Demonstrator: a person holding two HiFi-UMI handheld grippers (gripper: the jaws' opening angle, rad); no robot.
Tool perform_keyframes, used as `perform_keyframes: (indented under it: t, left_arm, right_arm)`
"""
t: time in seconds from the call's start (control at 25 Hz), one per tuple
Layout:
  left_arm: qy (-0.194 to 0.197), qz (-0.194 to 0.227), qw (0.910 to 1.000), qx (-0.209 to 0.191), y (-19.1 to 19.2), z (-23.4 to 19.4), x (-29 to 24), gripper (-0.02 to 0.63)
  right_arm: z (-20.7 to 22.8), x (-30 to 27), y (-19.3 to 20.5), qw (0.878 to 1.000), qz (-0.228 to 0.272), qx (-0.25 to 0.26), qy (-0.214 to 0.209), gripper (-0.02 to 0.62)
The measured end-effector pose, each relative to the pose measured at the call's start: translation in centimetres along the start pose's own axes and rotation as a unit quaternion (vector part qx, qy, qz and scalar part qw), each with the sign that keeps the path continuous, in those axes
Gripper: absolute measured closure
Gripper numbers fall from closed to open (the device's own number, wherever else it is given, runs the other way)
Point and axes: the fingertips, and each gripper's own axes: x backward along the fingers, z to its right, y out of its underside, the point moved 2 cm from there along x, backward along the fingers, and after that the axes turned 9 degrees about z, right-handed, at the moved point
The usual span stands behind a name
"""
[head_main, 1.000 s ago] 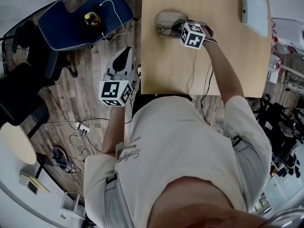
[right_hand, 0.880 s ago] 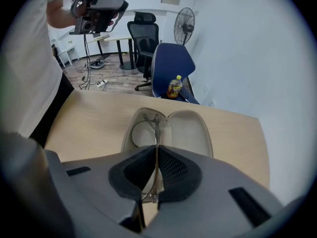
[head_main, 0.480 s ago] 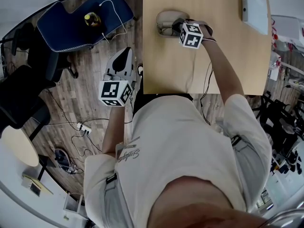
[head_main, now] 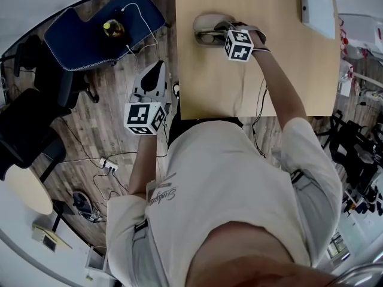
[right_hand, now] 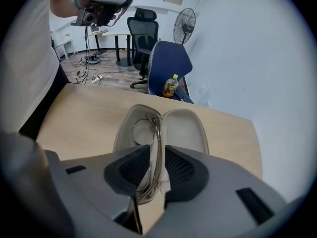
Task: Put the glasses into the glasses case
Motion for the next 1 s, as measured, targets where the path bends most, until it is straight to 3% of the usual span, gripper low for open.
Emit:
perform_keyframes:
  t: [0.28,0.4,0.52,0.64,1.0]
  left_arm:
    - [0.004,0.001,1.0000,-0.005,-0.2,0.4,-0.5,0.589]
    - [0.006,0.002,0.9999,-0.008,-0.4,0.8,-0.5,0.589]
    - [0.013,0.003,0.9998,-0.012,-0.7,1.5,-0.8,0.589]
    - [0.023,0.001,0.9996,-0.016,-0.8,2.1,-1.3,0.589]
    - [0.049,0.013,0.9976,-0.047,-3.1,4.5,-2.1,0.589]
  right_arm:
    - [0.8,1.1,-0.3,1.000,0.015,-0.004,0.025,0.514]
    - [1.6,2.6,-0.9,0.995,0.050,-0.053,0.073,0.536]
    - [2.1,4.8,-0.9,0.978,0.090,-0.132,0.133,0.600]
    - [1.7,6.8,-0.7,0.957,0.128,-0.209,0.157,0.600]
    - [-1.3,12.6,-2.1,0.901,0.225,-0.311,0.201,0.600]
